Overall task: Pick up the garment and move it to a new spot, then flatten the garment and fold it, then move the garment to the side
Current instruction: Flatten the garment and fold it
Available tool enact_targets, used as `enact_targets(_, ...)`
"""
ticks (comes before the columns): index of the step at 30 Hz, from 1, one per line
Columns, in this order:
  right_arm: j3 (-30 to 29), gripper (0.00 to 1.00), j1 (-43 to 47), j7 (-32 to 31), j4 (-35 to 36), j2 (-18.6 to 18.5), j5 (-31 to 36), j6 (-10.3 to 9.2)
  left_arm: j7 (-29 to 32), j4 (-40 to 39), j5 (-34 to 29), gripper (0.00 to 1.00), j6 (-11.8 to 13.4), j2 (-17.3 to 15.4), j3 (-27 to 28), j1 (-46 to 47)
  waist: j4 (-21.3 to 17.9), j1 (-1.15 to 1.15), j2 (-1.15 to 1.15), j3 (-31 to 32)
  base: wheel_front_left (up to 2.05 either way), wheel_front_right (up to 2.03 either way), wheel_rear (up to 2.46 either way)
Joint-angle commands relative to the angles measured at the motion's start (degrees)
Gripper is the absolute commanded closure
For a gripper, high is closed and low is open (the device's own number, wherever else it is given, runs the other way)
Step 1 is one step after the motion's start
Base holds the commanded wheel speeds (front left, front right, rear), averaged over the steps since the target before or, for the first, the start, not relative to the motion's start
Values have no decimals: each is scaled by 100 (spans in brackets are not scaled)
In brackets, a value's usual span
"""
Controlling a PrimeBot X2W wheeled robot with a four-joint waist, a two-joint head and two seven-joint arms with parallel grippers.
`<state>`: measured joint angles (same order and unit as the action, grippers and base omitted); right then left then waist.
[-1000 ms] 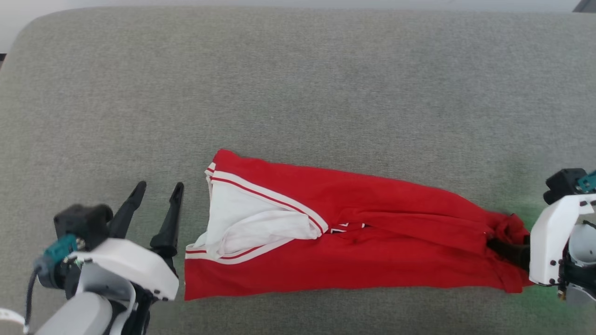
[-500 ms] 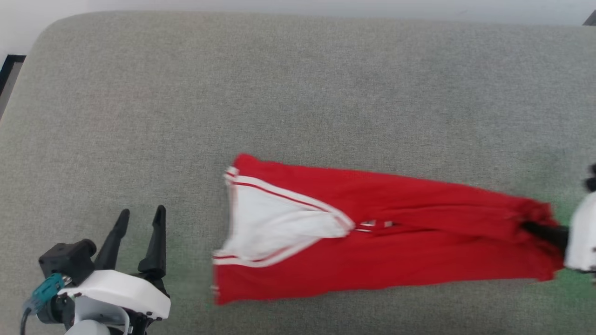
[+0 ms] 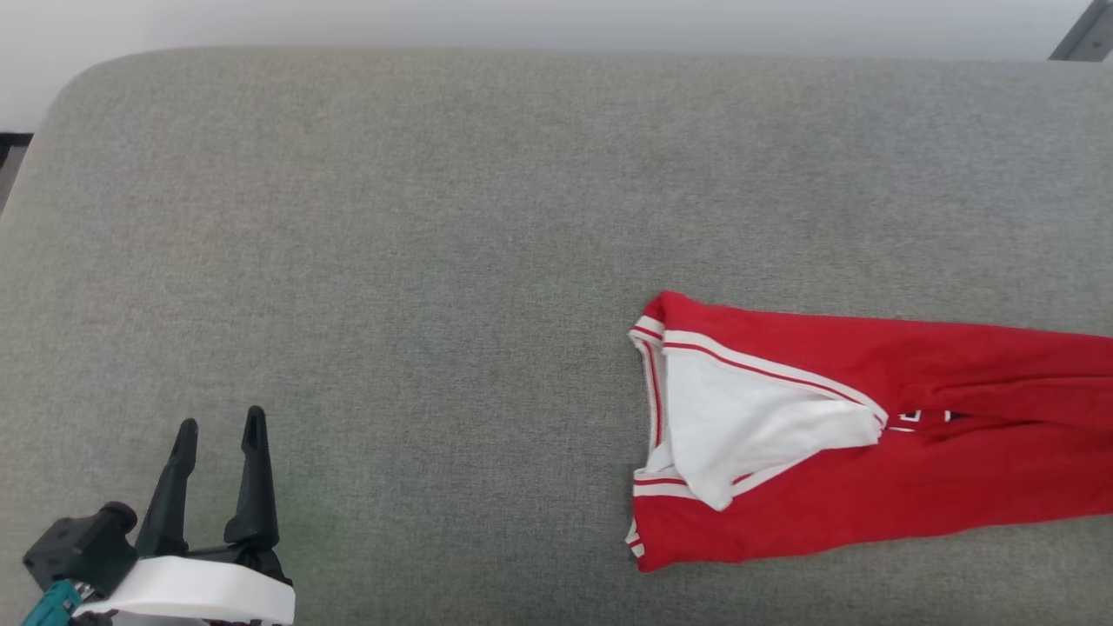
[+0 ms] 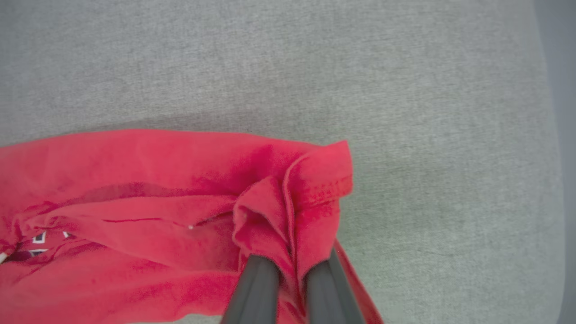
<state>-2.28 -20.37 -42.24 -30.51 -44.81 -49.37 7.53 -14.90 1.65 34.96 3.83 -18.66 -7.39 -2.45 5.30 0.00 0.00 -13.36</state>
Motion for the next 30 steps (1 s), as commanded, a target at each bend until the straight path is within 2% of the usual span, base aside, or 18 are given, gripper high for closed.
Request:
enact_targets(1,-8,100,-61,38,-43,8,39,-8,-37,14,-37,0,-51,23,48,-43,-29,0,0,26,0,0,0)
enact_targets(5,65,100,-153,-55,-33,70,-44,-7,-38,107,-240,0,-255,277,292,-116,-102,0,0,112,0,0,0)
enact_targets(10,273,100,213,-236,1091,309,-589,-6,-38,213,-466,0,-521,563,527,-190,-162,0,0,224,0,0,0)
enact_targets(16,588,100,609,-348,2559,665,-765,-5,-38,253,-646,0,-674,724,628,-189,-99,0,0,284,0,0,0)
enact_targets(19,855,100,626,-391,3040,899,-653,-6,-38,263,-726,0,-734,804,618,-129,-5,0,0,297,0,0,0)
enact_targets(24,1324,100,447,-506,3319,1360,-451,-5,-38,315,-833,0,-822,895,518,0,233,0,0,305,0,0,0)
enact_targets(30,1827,100,172,-509,3039,1709,-123,-6,-38,414,-918,0,-899,1018,429,134,512,0,0,298,0,0,0)
